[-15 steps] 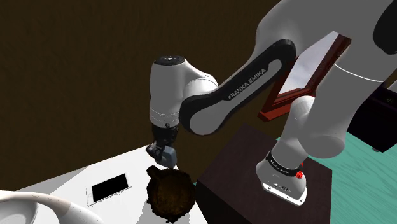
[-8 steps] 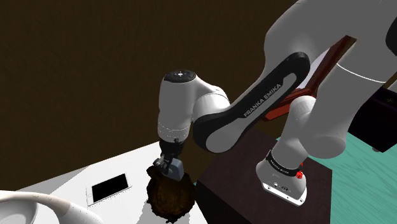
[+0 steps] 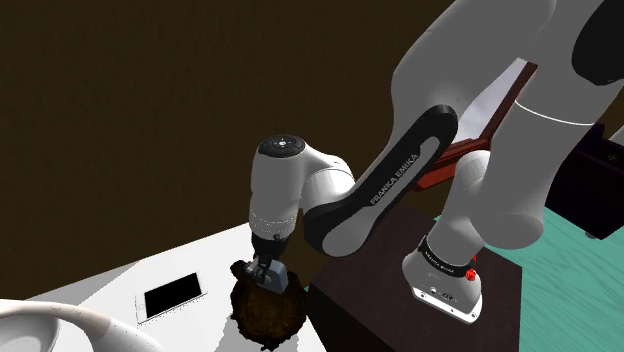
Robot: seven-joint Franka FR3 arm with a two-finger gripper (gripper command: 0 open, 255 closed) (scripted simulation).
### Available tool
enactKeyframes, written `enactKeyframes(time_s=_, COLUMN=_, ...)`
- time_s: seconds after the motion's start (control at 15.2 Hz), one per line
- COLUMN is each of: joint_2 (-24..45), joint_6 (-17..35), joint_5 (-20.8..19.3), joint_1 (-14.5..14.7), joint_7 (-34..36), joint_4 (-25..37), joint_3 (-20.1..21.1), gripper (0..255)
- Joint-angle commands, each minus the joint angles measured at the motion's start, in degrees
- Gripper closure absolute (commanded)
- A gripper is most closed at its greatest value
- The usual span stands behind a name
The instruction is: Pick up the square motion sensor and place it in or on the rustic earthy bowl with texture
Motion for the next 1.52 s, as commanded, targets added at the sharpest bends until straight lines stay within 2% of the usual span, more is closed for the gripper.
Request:
enactKeyframes(time_s=0.0, joint_2=1.55, joint_6=1.58, joint_5=-1.07, joint_1=0.05, joint_7=0.72, joint_4=-0.09, joint_3=-0.18, gripper=255)
enactKeyframes(time_s=0.53, joint_2=2.2, joint_6=2.23, joint_5=-1.55, joint_1=0.12, joint_7=1.04, joint_4=-0.13, joint_3=-0.31, gripper=255)
enactKeyframes(time_s=0.59, joint_2=2.2, joint_6=2.23, joint_5=-1.55, joint_1=0.12, joint_7=1.04, joint_4=-0.13, joint_3=-0.31, gripper=0)
enactKeyframes(time_s=0.92, joint_2=2.2, joint_6=2.23, joint_5=-1.55, joint_1=0.12, joint_7=1.04, joint_4=-0.12, joint_3=-0.31, gripper=0)
enactKeyframes(time_s=1.19, joint_2=-5.77, joint_6=-5.81, joint_5=3.46, joint_1=-0.33, joint_7=-2.58, joint_4=0.39, joint_3=0.32, gripper=0)
enactKeyframes(time_s=1.45, joint_2=-5.77, joint_6=-5.81, joint_5=3.45, joint_1=-0.22, joint_7=-2.57, joint_4=0.39, joint_3=0.21, gripper=0)
